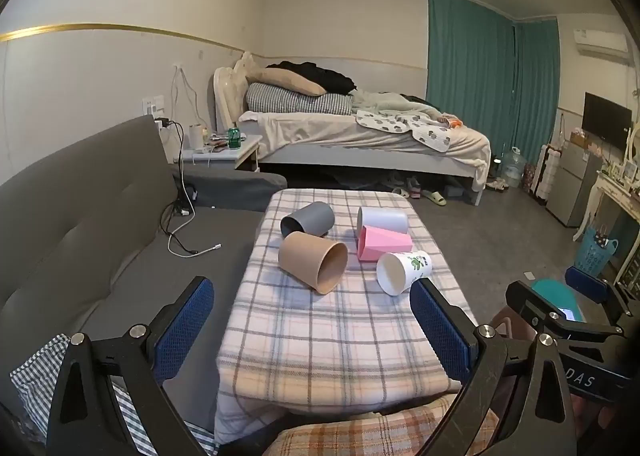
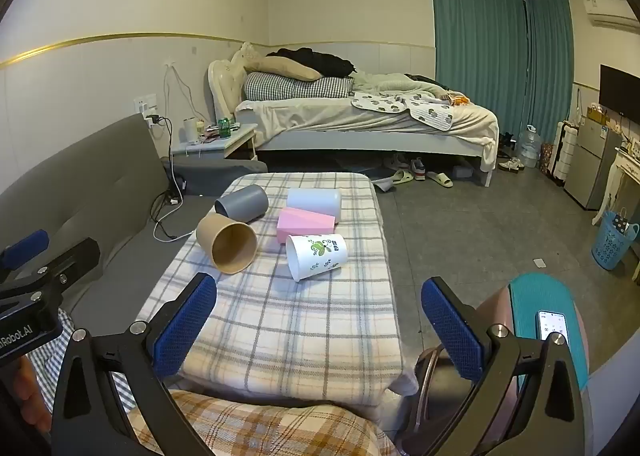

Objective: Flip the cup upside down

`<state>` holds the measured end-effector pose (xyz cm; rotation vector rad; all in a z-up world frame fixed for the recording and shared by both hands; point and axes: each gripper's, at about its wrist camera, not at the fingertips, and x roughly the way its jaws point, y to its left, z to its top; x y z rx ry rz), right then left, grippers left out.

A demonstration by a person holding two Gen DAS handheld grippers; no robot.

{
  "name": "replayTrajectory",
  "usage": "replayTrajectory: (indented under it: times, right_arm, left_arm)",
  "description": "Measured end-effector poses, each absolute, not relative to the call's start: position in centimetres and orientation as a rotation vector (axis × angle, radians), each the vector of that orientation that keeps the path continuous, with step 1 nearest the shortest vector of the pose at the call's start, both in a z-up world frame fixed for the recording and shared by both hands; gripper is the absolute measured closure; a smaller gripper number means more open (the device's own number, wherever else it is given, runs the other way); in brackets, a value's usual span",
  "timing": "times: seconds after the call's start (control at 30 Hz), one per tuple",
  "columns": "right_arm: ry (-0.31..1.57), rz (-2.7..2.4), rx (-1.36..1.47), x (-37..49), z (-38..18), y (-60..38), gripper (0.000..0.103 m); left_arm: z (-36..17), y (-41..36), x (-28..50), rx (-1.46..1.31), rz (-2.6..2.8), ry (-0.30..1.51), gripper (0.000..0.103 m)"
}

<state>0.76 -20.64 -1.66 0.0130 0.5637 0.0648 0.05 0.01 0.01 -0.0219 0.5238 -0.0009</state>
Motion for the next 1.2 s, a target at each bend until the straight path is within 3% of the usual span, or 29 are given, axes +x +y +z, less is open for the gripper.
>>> replayTrajectory:
  times: [1.2]
  right_arm:
    - [0.574, 0.072, 0.034, 0.72, -2.08, -20.64, 0.000]
  left_arm:
    - [-0.63, -0.01, -0.13, -0.025, -0.003, 0.519, 0.002]
